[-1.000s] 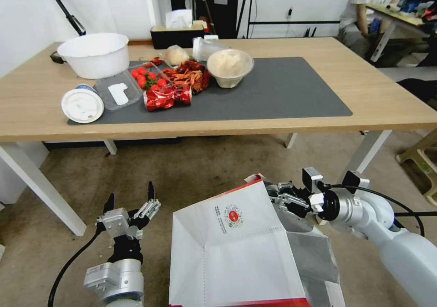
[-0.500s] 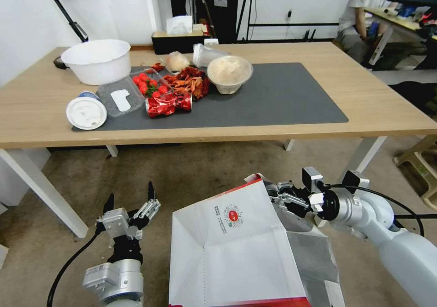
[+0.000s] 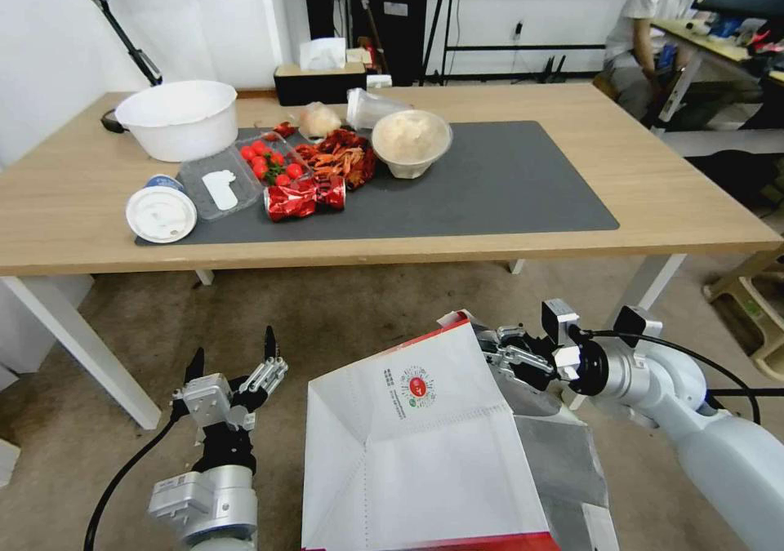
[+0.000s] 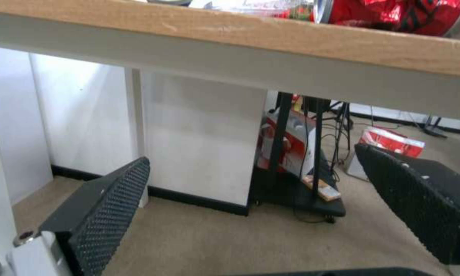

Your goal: Pick up the food delivery bag from the floor and place it on the table.

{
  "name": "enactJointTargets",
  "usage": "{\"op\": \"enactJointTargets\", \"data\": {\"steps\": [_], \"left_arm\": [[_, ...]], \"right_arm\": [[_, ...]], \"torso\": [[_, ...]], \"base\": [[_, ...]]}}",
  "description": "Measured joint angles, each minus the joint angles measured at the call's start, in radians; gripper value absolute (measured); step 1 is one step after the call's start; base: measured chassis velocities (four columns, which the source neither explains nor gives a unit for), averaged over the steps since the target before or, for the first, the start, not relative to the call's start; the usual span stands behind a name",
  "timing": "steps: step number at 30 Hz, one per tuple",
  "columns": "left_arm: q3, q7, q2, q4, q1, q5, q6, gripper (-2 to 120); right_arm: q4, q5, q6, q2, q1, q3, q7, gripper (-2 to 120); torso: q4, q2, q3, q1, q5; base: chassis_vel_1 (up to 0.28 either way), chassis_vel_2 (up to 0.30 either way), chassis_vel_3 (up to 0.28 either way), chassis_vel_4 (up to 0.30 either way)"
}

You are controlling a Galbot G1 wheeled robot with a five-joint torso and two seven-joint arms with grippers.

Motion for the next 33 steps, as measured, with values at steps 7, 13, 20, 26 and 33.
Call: {"op": "enactJointTargets", "data": {"steps": [7,13,20,26,33], "left_arm": [[0.001,0.002,-0.003,0.002,0.0,0.003,-0.002,100],[0.001,0.003,-0.003,0.002,0.001,0.008,-0.003,100],[0.001,0.01,-0.003,0.001,0.001,0.01,-0.004,100],[0.0,0.016,-0.002,-0.002,0.004,0.015,-0.005,100],[0.0,0.016,-0.001,-0.005,0.006,0.016,-0.007,100]], "right_arm": [[0.002,0.0,0.0,0.003,-0.006,0.001,0.001,0],[0.004,0.0,0.0,0.003,-0.006,0.001,0.002,0],[0.005,0.001,0.0,0.0,-0.005,0.002,0.003,0],[0.006,0.001,0.001,0.0,-0.006,0.003,0.003,0],[0.012,0.002,0.001,-0.004,-0.007,0.003,0.006,0]], "torso": [[0.0,0.024,0.015,0.009,0.0],[0.0002,0.045,0.028,0.017,0.0],[0.0002,0.07,0.042,0.028,0.0],[0.0001,0.102,0.061,0.041,0.0],[0.0001,0.145,0.087,0.058,0.0]], "base": [[0.0,0.0,0.0,0.0],[0.0,0.0,0.0,0.0],[0.0,0.0,0.0,0.0],[0.0,0.0,0.0,0.0],[0.0,0.0,0.0,0.0]]}}
